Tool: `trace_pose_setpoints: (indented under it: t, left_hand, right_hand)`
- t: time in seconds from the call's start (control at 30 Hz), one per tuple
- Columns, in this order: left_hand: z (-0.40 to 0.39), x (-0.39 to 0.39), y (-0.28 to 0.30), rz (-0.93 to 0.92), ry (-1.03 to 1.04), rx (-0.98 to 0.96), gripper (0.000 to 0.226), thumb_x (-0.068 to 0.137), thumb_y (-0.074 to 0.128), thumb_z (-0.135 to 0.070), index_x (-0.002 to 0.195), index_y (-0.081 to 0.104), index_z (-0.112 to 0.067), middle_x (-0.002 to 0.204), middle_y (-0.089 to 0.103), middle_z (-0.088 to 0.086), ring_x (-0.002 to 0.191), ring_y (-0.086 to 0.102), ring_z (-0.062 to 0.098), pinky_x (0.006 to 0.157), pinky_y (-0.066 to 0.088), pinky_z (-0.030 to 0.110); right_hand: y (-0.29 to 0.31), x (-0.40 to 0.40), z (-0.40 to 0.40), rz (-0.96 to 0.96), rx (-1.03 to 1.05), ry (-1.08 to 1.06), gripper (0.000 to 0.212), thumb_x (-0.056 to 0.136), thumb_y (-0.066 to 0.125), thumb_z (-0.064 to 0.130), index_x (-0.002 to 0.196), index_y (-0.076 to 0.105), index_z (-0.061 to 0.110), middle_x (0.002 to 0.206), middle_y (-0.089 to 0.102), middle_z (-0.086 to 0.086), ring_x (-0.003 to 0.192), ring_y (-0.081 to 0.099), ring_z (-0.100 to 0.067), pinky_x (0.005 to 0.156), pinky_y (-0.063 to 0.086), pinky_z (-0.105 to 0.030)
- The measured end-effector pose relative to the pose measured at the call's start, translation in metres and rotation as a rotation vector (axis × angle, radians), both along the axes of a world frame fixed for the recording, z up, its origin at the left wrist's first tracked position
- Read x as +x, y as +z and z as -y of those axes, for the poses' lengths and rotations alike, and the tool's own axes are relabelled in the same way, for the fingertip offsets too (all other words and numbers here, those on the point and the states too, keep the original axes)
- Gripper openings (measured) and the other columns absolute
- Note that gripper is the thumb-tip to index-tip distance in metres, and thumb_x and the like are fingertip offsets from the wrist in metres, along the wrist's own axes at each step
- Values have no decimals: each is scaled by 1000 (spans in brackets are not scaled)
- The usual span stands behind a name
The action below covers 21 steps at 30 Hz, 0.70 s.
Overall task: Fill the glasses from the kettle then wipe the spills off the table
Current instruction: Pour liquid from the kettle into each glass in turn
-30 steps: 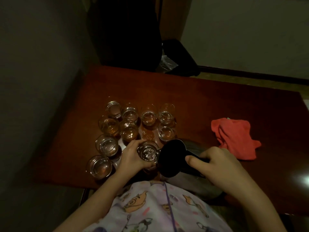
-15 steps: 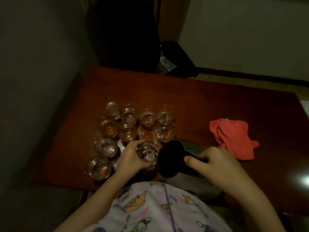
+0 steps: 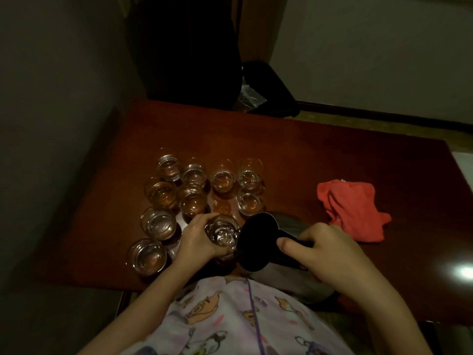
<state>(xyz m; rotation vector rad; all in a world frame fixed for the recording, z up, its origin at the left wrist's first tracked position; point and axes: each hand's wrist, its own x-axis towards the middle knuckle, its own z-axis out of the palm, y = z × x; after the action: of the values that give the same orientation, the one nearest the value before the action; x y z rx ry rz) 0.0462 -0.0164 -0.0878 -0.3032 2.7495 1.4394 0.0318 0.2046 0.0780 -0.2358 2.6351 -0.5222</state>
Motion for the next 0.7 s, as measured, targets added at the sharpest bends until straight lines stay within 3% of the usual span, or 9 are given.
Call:
trace_pose_setpoints:
  t: [0.43, 0.6, 0.7]
  left_hand:
    - [0, 0, 4, 14, -1, -3, 82, 46, 92, -26, 119, 57, -17, 113, 53, -8, 96, 48, 2, 72, 33, 3]
    - [-1, -1, 6, 18, 1, -15, 82, 46, 92, -26, 120, 57, -16, 117, 56, -3, 98, 48, 3, 72, 32, 3]
    - [-1, -1, 7, 26, 7, -16, 82, 46, 92, -26, 120, 57, -15, 116, 55, -4, 98, 47, 3, 71, 31, 2]
  right_hand:
    - [1, 2, 2, -13, 4, -6, 66, 70, 44, 66, 61, 57, 2, 51, 45, -6, 50, 44, -24, 53, 30, -34]
    - [4, 2, 2, -8, 14, -3, 54, 75, 49, 61, 52, 49, 12, 49, 40, -3, 48, 40, -22, 53, 27, -32]
    - [2, 2, 1, 2, 2, -2, 58, 73, 46, 64, 53, 50, 10, 52, 42, -4, 50, 41, -23, 54, 29, -32]
